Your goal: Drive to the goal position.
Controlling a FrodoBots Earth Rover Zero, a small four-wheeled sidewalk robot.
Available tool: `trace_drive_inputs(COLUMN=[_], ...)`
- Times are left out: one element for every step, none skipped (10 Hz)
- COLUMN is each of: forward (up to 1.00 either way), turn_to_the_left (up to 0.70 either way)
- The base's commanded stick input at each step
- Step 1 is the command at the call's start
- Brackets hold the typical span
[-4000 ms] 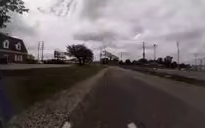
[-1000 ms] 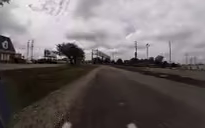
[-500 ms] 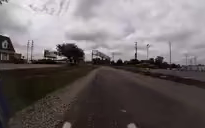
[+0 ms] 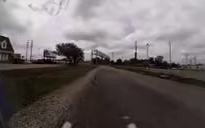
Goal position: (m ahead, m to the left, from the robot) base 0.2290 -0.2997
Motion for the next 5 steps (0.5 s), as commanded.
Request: trace_drive_inputs(forward=[0.45, 0.45, 0.45, 0.45, 0.45], turn_to_the_left=[0.0, 0.0, 0.0, 0.0, 0.0])
